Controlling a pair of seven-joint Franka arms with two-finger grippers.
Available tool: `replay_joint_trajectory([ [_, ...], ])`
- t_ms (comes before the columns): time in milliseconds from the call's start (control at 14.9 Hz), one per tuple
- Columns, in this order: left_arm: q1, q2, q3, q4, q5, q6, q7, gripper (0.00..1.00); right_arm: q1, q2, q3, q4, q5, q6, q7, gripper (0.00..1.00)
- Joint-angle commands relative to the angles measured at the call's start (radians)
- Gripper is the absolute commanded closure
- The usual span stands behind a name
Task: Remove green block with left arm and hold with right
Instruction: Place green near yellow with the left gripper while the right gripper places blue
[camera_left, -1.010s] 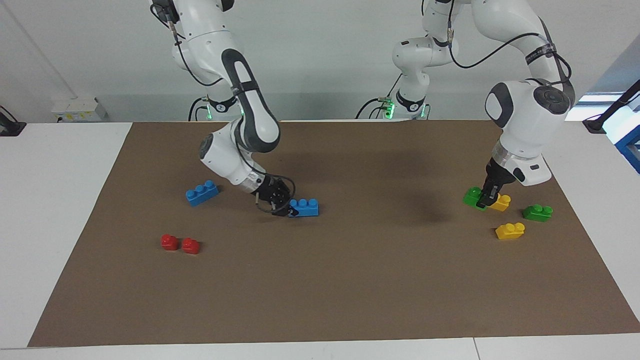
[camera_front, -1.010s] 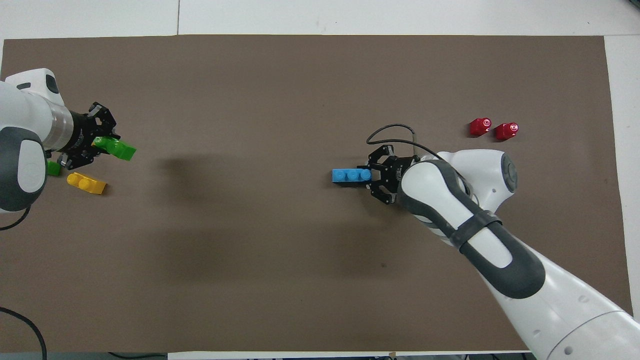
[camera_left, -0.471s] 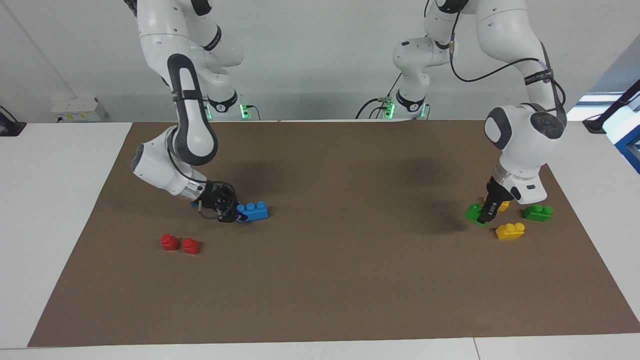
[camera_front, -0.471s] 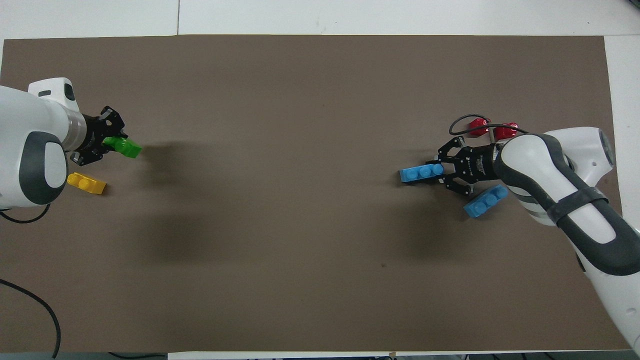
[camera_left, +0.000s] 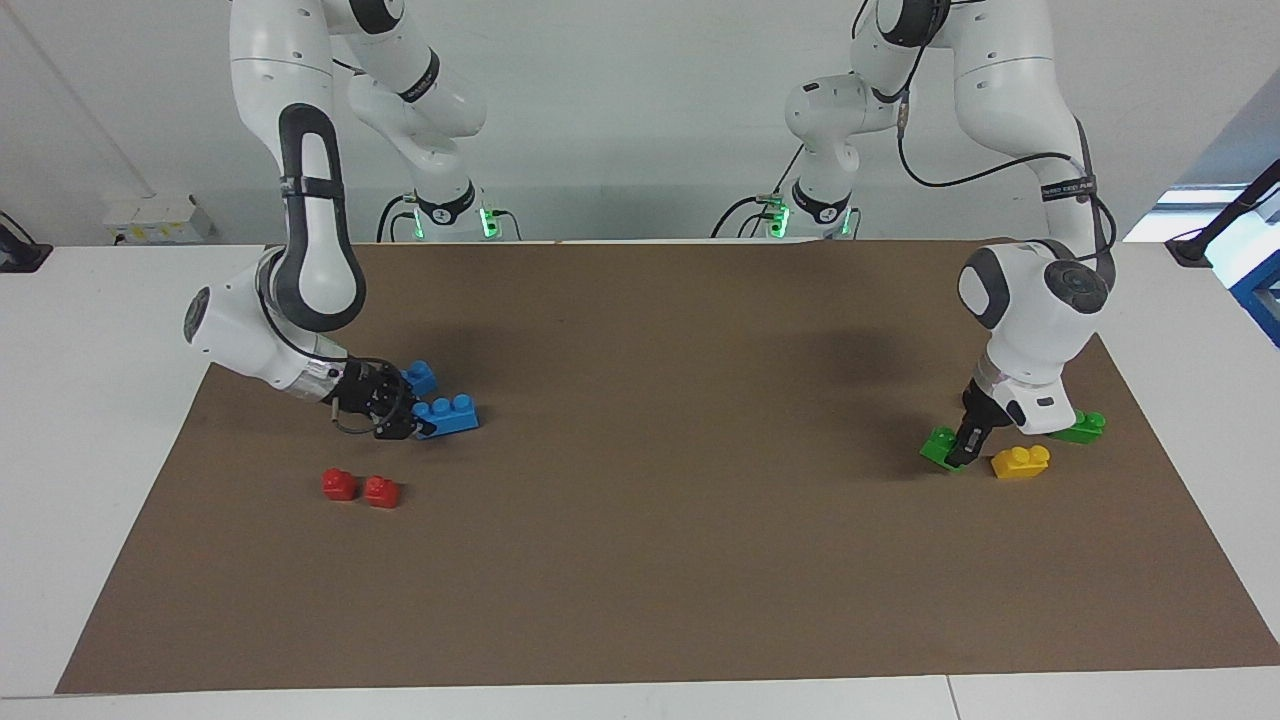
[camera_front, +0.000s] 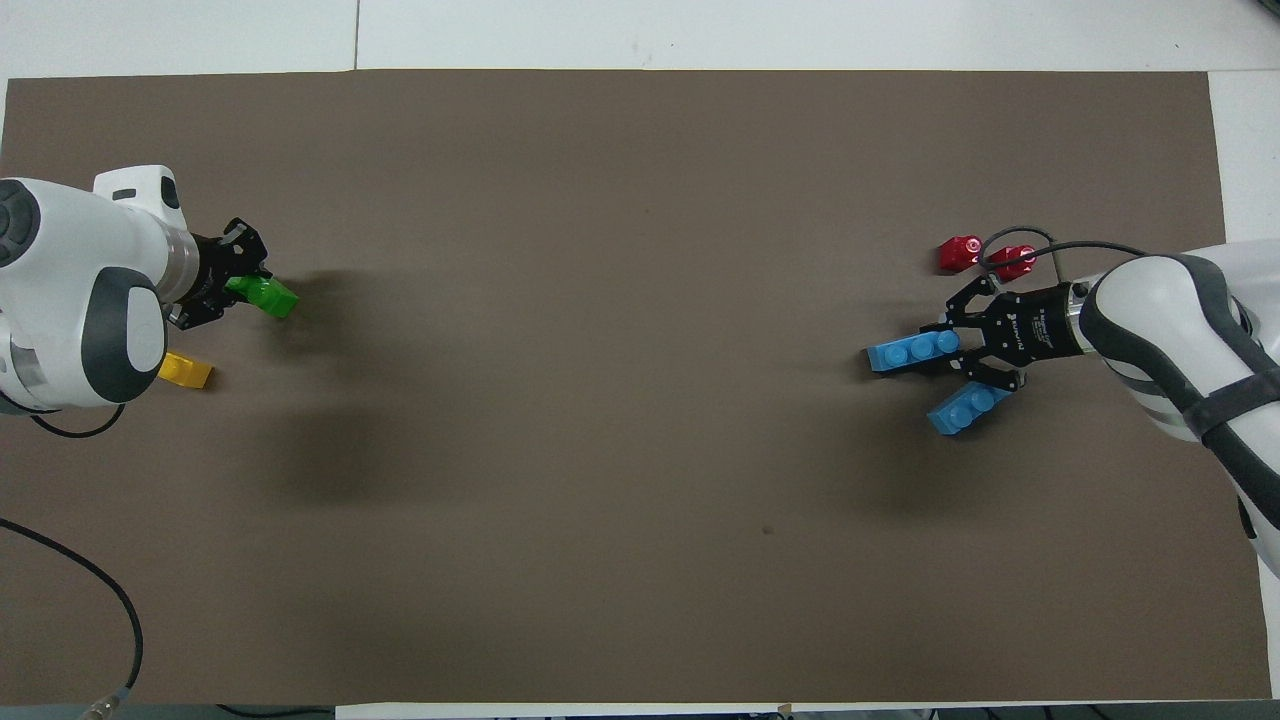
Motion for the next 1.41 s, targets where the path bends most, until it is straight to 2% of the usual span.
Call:
replay_joint_trajectory([
  [0,0.014,0.041,-0.008,0.032,0.037,0.016,0.023,1.00,-0.019,0.013,0.012,0.024,-0.025,-0.020,-0.014,1.00],
  [337,0.022,0.052,-0.008,0.040,0.059,0.016,0.029,1.00,0.001,0.020,0.014,0.023,-0.019,0.014,-0.013,1.00],
  [471,0.020,0.052,-0.008,0.043,0.061,0.010,0.032,0.01,0.003,0.040,0.015,0.024,-0.008,0.028,-0.013,1.00],
  [875,0.020,0.007,-0.009,0.083,0.059,-0.048,0.110,0.00,0.013,0.040,0.014,0.017,-0.007,0.052,-0.013,1.00],
  [942,0.013,-0.014,-0.009,0.083,0.059,-0.053,0.130,0.00,0.013,0.040,0.014,0.012,-0.007,0.066,-0.013,0.93],
  [1010,0.013,-0.028,-0.009,0.086,0.060,-0.069,0.136,0.00,0.016,0.040,0.014,0.009,-0.007,0.074,-0.011,0.33],
  [1077,0.011,-0.048,-0.009,0.100,0.062,-0.100,0.173,0.00,0.024,0.040,0.014,0.011,-0.008,0.077,-0.008,0.10],
  [1144,0.008,-0.056,-0.009,0.119,0.062,-0.137,0.250,0.00,0.024,0.039,0.014,0.014,-0.010,0.077,-0.001,0.01],
  [1346,0.008,-0.089,-0.012,0.181,0.061,-0.235,0.424,0.00,0.020,0.023,0.009,0.030,-0.021,0.049,0.006,0.00],
])
